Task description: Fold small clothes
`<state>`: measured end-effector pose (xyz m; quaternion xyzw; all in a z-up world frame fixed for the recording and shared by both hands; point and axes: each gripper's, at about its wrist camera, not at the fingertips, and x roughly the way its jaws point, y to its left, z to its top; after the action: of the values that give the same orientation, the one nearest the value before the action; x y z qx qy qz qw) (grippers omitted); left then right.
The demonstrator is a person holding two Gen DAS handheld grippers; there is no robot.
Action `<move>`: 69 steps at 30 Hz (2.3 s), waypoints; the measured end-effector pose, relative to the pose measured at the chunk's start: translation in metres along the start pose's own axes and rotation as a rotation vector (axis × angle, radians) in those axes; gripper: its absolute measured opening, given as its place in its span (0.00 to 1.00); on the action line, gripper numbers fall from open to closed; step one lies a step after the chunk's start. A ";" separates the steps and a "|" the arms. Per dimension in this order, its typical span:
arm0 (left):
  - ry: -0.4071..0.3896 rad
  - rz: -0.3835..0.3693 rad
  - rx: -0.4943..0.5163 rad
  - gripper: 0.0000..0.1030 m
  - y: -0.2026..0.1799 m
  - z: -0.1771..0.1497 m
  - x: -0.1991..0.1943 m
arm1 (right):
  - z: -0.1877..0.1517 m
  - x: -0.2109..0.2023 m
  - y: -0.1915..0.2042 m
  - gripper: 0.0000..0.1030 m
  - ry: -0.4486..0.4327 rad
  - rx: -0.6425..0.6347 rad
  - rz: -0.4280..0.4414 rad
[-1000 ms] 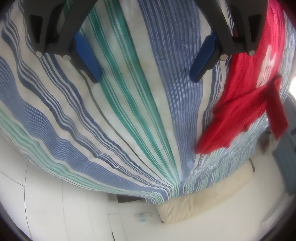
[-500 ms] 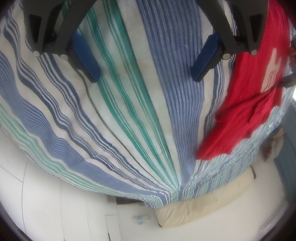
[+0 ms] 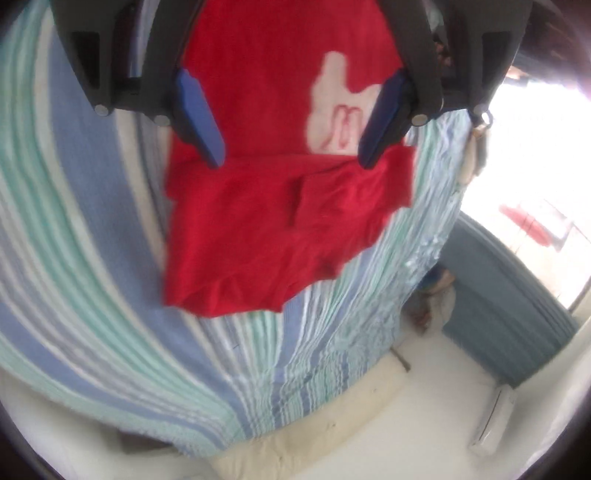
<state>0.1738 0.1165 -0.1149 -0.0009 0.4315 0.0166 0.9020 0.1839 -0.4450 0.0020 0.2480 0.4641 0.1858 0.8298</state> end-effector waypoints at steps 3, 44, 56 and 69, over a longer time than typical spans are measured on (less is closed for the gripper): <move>-0.012 0.012 0.014 0.99 -0.003 -0.002 -0.002 | 0.031 0.068 0.016 0.63 0.124 0.013 -0.030; -0.008 0.037 0.025 1.00 -0.006 -0.002 0.004 | -0.106 -0.049 -0.103 0.86 -0.218 -0.149 -0.574; -0.007 0.040 0.027 1.00 -0.007 -0.001 0.004 | -0.105 -0.042 -0.100 0.94 -0.215 -0.156 -0.587; -0.005 0.050 0.036 1.00 -0.008 -0.002 0.005 | -0.104 -0.041 -0.100 0.94 -0.216 -0.157 -0.589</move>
<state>0.1757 0.1087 -0.1198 0.0261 0.4291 0.0314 0.9023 0.0812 -0.5227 -0.0750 0.0565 0.4096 -0.0543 0.9089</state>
